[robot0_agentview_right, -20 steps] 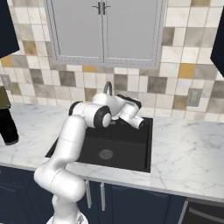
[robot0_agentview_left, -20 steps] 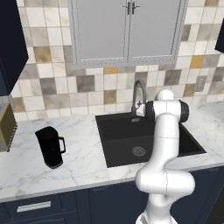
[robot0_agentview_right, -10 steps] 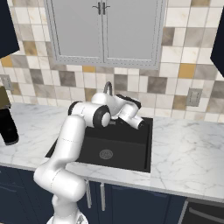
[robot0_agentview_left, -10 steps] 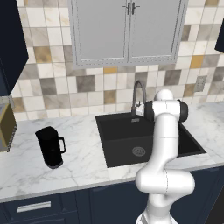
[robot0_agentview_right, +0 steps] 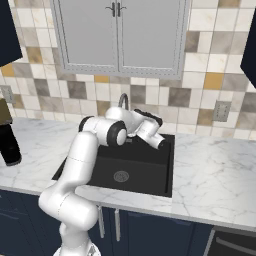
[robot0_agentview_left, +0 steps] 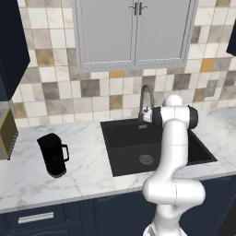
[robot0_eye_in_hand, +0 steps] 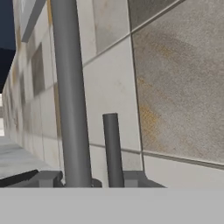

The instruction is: Turn on the sink faucet and place the jug under the water for a few seconds to fill it up.

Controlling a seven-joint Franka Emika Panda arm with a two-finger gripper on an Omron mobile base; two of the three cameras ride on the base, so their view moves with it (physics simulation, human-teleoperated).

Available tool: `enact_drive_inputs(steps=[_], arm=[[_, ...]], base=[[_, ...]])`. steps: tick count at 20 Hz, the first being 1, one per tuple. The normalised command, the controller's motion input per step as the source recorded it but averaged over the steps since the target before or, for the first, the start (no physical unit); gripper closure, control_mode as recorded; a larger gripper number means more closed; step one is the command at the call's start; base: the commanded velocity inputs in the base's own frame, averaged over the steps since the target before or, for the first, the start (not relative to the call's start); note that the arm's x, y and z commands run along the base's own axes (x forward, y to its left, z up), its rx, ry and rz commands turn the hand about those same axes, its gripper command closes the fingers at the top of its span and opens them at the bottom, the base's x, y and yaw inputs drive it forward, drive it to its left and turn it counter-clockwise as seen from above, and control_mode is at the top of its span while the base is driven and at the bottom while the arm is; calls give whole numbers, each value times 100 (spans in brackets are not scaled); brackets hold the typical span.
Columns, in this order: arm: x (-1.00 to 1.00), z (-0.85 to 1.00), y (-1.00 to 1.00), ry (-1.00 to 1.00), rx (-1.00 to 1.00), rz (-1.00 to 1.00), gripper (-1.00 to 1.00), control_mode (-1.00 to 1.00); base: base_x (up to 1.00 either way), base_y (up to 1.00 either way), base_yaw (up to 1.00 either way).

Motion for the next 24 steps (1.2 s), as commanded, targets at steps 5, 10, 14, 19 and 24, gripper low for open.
enact_drive_inputs(steps=[5,10,14,19,24], arm=[[46,-17,-69,-4,20,23,100,-100],[43,-22,-72,-3,20,26,100,-100],[44,-9,-49,0,15,21,100,-100],[41,0,-2,6,5,1,100,-100],[37,0,-5,15,2,0,100,-100]], base=[[0,0,0],[0,0,0],[0,0,0],[0,0,0],[0,0,0]])
